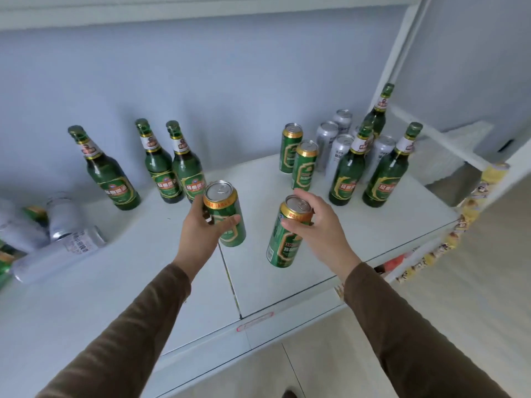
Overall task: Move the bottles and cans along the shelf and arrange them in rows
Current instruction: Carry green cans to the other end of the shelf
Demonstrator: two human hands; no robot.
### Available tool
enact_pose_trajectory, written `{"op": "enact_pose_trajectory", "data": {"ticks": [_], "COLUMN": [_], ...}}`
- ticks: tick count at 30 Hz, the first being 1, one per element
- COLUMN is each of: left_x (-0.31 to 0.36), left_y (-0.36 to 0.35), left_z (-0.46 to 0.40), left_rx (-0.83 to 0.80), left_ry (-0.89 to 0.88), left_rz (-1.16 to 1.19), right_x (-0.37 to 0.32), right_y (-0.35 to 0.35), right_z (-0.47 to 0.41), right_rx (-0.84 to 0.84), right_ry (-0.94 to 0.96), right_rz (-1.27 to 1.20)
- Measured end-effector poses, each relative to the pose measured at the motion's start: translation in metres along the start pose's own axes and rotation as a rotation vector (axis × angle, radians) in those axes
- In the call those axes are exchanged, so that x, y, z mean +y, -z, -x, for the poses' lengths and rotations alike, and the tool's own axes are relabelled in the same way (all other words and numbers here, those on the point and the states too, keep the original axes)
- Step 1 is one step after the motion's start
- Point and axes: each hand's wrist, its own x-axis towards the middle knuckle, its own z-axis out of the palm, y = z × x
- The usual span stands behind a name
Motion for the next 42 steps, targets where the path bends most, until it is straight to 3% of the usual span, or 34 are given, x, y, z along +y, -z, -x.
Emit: {"op": "enact_pose_trajectory", "data": {"ticks": [6, 13, 28, 42], "left_x": [0.009, 0.002, -0.016, -0.029], "left_y": [-0.064, -0.102, -0.109, -0.12], "left_z": [-0.03, -0.081, -0.187, -0.257], "left_rx": [-0.074, -0.118, -0.107, -0.144], "left_ry": [0.009, 0.006, 0.039, 0.044], "left_rz": [-0.024, -0.009, -0.094, -0.136], "right_x": [0.026, 0.041, 0.04, 0.034], "right_y": [0.057, 0.067, 0.003, -0.04], "right_z": [-0.026, -0.06, -0.147, -0.198], "right_rx": [0.104, 0.167, 0.063, 0.078], "right_ry": [-0.014, -0.004, 0.036, 0.055], "right_rz": [0.047, 0.099, 0.172, 0.287]}}
